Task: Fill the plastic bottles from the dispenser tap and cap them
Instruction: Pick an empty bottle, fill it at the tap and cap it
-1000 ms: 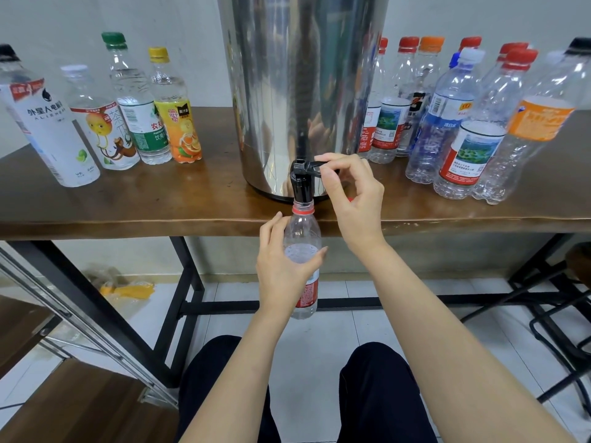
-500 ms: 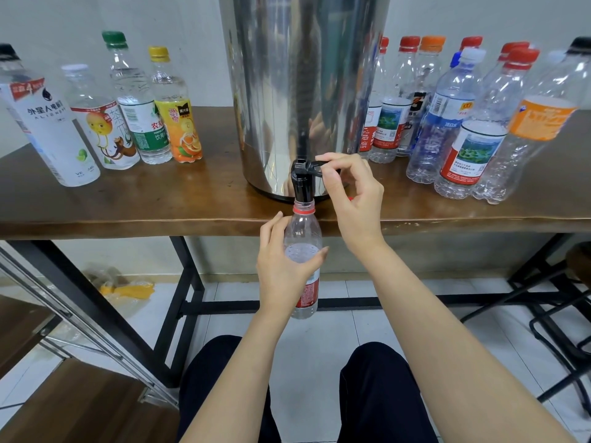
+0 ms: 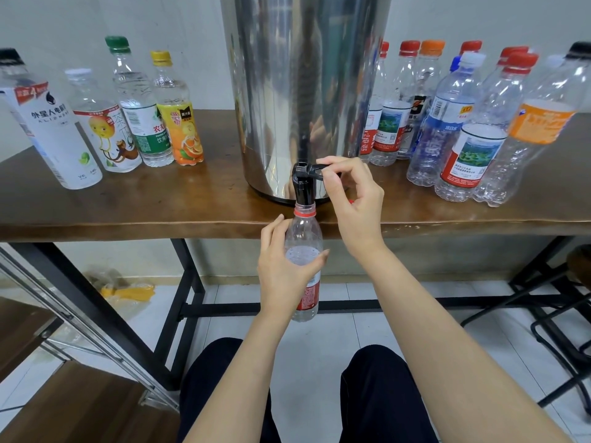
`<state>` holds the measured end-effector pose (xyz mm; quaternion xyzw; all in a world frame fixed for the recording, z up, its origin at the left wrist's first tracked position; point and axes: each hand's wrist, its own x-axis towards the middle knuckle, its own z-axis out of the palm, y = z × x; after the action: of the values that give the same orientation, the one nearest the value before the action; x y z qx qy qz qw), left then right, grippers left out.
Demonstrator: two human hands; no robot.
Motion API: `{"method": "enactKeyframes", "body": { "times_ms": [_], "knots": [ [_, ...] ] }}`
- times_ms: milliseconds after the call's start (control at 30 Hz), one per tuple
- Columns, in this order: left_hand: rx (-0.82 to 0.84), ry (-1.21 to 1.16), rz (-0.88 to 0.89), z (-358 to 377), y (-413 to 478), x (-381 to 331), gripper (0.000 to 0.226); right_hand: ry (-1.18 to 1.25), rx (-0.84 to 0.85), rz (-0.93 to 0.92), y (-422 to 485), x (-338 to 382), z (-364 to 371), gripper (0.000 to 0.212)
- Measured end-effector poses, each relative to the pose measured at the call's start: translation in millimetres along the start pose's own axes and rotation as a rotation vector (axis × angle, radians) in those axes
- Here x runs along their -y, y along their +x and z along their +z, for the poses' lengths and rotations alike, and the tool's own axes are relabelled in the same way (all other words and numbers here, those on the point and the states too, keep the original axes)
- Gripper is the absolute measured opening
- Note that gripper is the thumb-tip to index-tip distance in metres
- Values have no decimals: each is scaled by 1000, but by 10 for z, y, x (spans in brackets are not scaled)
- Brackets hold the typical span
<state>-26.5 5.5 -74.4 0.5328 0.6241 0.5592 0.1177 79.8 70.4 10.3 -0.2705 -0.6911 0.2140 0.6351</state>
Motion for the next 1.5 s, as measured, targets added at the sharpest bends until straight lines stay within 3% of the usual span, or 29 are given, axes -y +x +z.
{"method": "enactKeyframes", "body": {
  "times_ms": [1500],
  "knots": [
    [5,-12,-16,1,6,5,78,17,2,30,-19,-12,20,12]
  ]
}}
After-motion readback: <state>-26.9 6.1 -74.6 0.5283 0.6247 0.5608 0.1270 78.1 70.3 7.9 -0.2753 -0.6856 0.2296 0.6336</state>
